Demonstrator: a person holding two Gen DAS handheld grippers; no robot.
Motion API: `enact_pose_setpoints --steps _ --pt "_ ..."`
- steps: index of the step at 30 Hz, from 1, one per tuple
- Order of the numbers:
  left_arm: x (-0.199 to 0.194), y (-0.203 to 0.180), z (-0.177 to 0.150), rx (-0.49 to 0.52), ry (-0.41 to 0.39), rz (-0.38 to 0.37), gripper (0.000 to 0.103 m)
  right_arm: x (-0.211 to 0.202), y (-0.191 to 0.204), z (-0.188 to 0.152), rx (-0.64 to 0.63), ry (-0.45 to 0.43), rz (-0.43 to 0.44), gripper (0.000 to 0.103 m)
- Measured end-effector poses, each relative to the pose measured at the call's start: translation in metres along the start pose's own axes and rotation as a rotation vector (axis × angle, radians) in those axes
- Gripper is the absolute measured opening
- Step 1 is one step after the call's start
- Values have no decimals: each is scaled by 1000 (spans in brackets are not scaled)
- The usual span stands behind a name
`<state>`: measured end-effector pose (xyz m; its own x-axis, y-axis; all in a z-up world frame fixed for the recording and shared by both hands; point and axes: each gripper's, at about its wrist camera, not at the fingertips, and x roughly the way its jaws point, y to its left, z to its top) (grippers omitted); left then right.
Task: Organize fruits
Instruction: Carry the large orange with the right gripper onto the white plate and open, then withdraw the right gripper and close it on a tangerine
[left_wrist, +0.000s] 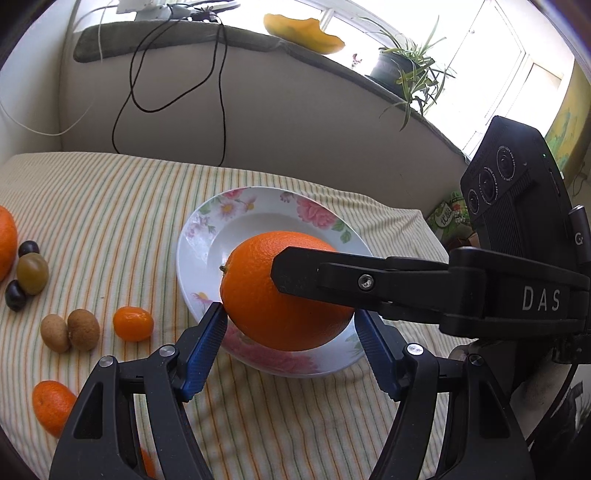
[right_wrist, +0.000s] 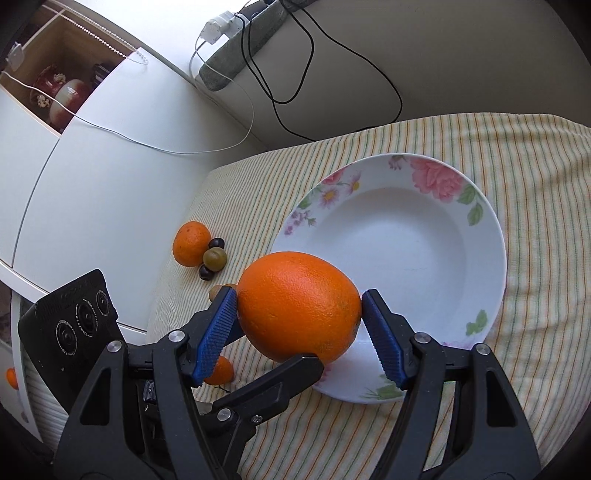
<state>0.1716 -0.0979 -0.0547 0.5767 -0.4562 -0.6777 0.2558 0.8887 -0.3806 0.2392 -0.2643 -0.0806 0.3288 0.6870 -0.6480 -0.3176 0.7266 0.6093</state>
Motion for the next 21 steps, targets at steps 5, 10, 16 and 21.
enact_pose_setpoints --steps 5,10,16,21 --pt "1 -10 0 36 2 30 70 3 -9 0 27 1 -44 73" --pt "-5 -18 0 66 -17 46 72 -10 -10 -1 27 -55 -38 73" --pt "-15 -13 -8 56 -20 49 72 -28 -3 -4 -2 -96 -54 73" --pt "-33 -11 -15 67 -37 54 72 -40 2 -13 -19 -123 -77 73"
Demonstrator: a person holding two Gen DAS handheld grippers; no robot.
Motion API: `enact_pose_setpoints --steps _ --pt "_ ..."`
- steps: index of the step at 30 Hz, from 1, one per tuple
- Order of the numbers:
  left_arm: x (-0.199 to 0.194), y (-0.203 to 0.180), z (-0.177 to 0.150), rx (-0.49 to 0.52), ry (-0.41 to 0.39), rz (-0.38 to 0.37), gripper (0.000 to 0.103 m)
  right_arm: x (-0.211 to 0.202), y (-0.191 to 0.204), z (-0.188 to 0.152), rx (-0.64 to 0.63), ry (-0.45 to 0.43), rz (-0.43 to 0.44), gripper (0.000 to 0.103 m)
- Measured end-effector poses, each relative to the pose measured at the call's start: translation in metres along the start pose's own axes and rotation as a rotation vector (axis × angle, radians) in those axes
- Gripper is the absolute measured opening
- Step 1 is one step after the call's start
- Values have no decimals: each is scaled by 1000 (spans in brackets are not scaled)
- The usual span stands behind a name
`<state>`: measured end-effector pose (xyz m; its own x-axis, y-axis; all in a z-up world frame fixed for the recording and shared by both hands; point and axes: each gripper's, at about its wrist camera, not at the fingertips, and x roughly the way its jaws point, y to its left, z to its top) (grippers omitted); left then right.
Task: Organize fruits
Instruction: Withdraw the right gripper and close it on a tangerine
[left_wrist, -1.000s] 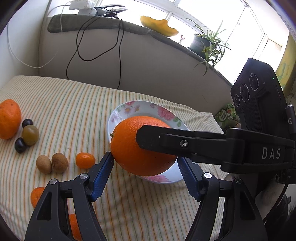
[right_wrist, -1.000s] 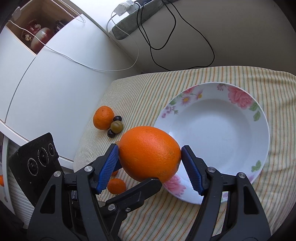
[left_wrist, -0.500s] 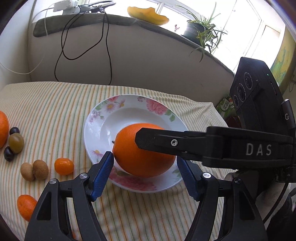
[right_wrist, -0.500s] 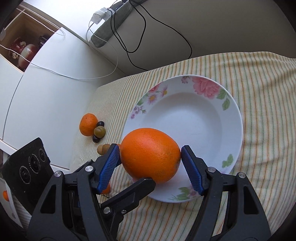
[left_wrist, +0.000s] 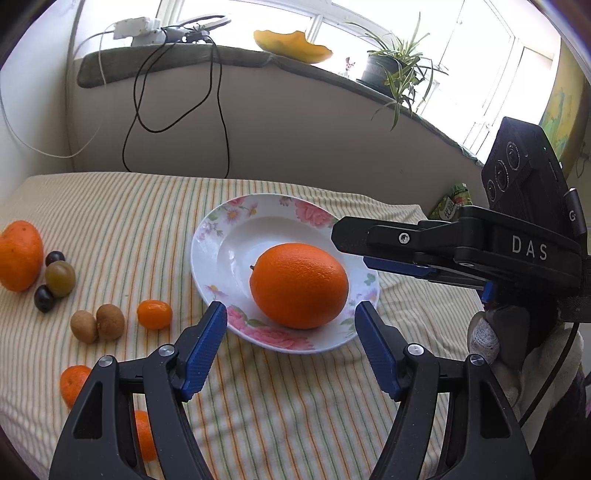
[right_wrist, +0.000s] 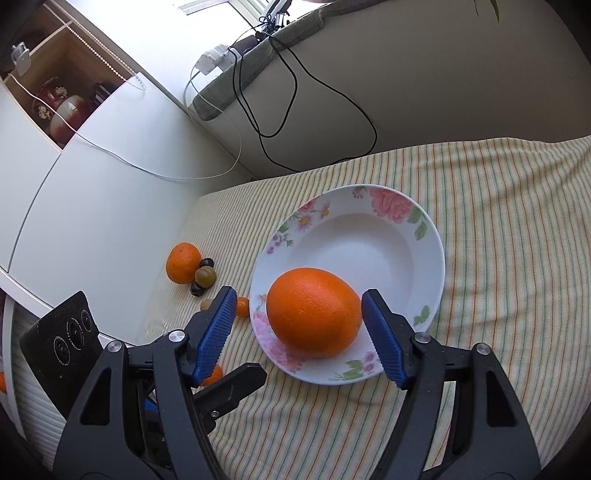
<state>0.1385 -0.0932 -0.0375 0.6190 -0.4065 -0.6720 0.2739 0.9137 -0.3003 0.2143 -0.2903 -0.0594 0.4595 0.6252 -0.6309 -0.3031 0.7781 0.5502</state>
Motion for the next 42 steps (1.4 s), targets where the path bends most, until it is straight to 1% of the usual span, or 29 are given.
enact_pose_setpoints --steps 12,17,21,24,27,31,36,39,42 --pt "-51 16 -24 8 -71 12 72 -31 18 -30 -68 -75 -54 73" --pt "-69 28 -40 0 -72 34 72 -41 31 -46 -122 -102 -79 73" --pt "-81 41 -55 -11 -71 66 72 -48 42 -60 -157 -146 -73 80" --pt "-86 52 -66 -30 -58 82 72 -50 50 -67 -185 -165 -63 81" --pt "-89 63 -75 -56 -50 93 71 -45 61 -73 -238 -147 -74 82" --pt "-91 74 -83 -92 -51 99 70 -31 74 -83 -297 -94 -89 82" --pt "-93 90 -84 -132 -62 103 70 -17 86 -94 -341 -60 -86 82" --pt "-92 98 -84 -149 -64 100 64 -7 94 -100 -365 -35 -82 82" --pt "-90 105 -82 -169 -64 93 61 3 102 -105 -389 -14 -79 81"
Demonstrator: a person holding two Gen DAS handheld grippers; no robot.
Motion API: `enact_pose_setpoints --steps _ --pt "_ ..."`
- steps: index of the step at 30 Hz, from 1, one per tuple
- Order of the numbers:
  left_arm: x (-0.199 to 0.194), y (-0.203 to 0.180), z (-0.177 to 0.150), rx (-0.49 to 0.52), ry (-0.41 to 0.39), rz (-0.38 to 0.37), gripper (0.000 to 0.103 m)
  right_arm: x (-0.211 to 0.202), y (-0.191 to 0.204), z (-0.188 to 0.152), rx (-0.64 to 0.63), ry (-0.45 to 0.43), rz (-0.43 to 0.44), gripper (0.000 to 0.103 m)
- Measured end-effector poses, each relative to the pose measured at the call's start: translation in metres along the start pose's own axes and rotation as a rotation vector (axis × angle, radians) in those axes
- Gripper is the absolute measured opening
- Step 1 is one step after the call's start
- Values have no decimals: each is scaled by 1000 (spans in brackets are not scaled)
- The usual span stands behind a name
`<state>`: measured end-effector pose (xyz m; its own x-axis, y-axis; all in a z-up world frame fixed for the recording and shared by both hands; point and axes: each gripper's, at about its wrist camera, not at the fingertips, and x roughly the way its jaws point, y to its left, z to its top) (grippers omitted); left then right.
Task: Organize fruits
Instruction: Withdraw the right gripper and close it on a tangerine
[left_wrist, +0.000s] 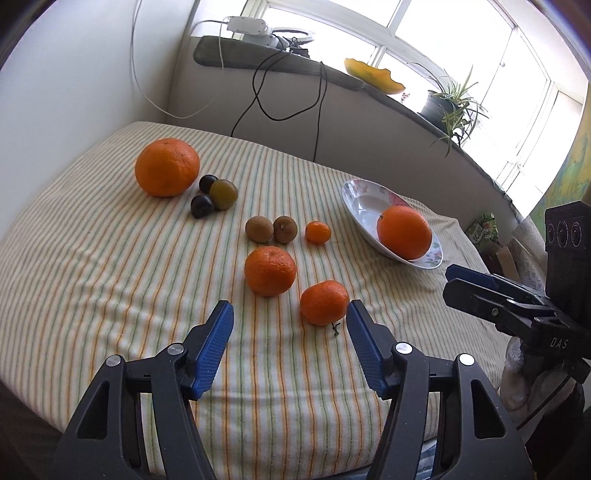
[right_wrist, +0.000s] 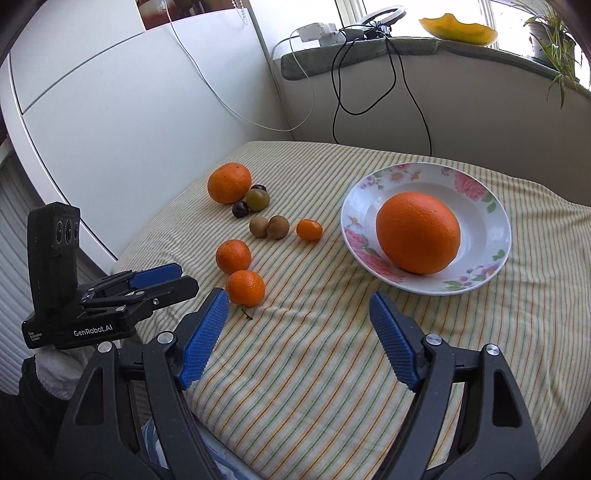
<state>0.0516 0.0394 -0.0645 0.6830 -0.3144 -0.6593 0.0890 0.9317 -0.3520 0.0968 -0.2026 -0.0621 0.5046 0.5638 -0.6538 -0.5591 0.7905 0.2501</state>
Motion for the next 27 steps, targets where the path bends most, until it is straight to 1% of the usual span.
enact_pose_setpoints --steps 1,5,12,19,27 --pt "2 2 2 -3 0 0 60 3 3 0 -8 5 4 81" --pt "10 8 9 -13 2 -9 54 16 16 0 -50 33 15 71" --pt "26 13 21 -25 19 -26 51 43 37 -2 -121 93 38 55" --pt "38 17 23 -30 41 -27 50 62 49 -3 -163 125 30 54" --pt "45 17 22 -21 59 -22 44 74 49 -2 -178 143 19 50"
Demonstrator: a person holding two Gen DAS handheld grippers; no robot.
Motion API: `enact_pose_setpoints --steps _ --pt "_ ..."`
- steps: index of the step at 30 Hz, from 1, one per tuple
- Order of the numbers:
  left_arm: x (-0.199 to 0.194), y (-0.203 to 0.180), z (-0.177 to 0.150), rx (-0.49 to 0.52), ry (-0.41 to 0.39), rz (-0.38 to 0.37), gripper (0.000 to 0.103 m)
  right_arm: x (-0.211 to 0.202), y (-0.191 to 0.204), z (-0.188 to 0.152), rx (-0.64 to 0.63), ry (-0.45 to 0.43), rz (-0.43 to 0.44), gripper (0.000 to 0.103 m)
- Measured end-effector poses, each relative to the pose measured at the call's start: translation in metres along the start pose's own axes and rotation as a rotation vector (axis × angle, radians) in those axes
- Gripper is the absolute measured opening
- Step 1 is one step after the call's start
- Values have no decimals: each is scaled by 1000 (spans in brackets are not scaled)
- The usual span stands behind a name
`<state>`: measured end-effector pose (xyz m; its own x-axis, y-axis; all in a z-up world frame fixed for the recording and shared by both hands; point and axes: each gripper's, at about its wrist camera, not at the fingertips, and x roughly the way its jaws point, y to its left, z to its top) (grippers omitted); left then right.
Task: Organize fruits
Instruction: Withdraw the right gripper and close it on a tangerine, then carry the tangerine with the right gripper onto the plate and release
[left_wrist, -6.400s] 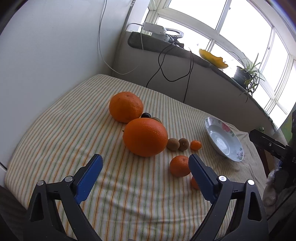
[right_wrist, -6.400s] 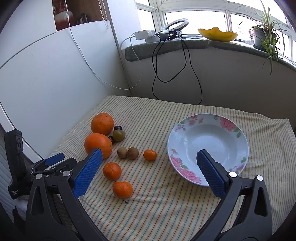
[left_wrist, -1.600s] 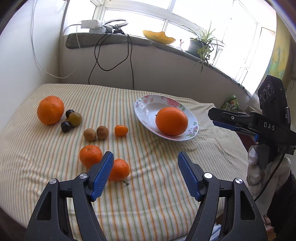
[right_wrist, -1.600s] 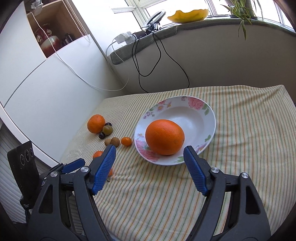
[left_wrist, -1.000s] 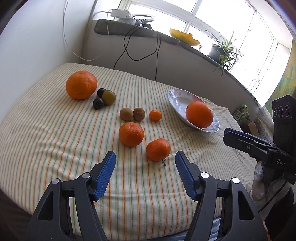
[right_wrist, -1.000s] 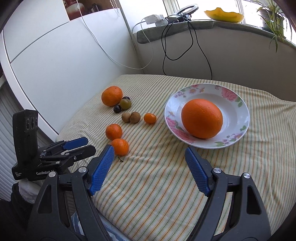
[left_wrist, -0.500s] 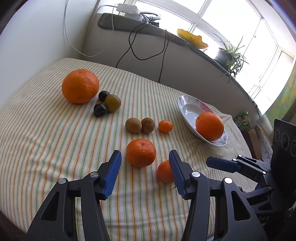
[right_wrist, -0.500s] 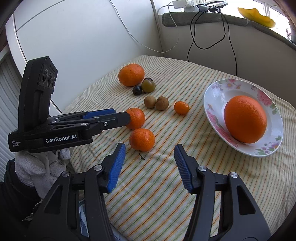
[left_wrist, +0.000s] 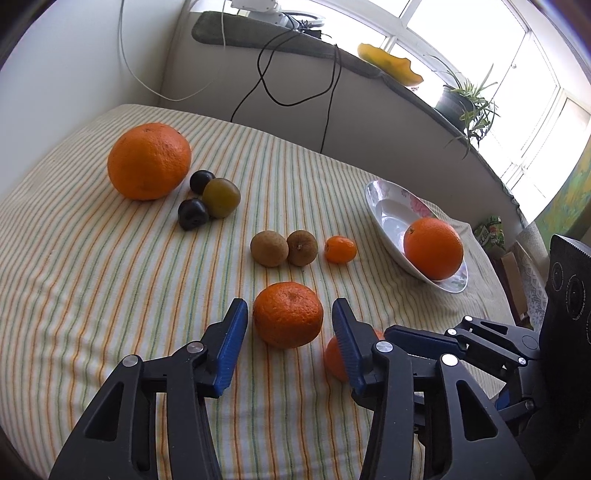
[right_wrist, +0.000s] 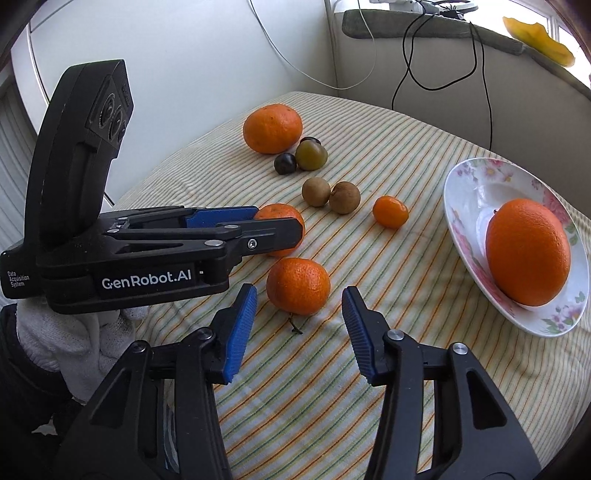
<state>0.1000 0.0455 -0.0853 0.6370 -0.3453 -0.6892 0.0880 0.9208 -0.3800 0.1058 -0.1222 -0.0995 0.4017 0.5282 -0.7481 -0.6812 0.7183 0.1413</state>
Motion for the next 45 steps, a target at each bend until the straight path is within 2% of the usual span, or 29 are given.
enact_pose_setpoints --steps 4,8,21,29,45 --pt "3 1 0 5 11 3 38 7 -4 1 6 10 -2 45" --pt "2 2 0 9 8 4 39 8 -3 0 3 11 13 39" --pt "1 -1 2 11 -2 4 39 -5 -12 -2 45 -20 7 38" --pt "0 -11 7 29 -16 -10 39 -32 -32 -9 97 -66 1 38" --pt "15 -47 32 93 -33 -64 39 -86 -78 -10 180 -169 -70 38"
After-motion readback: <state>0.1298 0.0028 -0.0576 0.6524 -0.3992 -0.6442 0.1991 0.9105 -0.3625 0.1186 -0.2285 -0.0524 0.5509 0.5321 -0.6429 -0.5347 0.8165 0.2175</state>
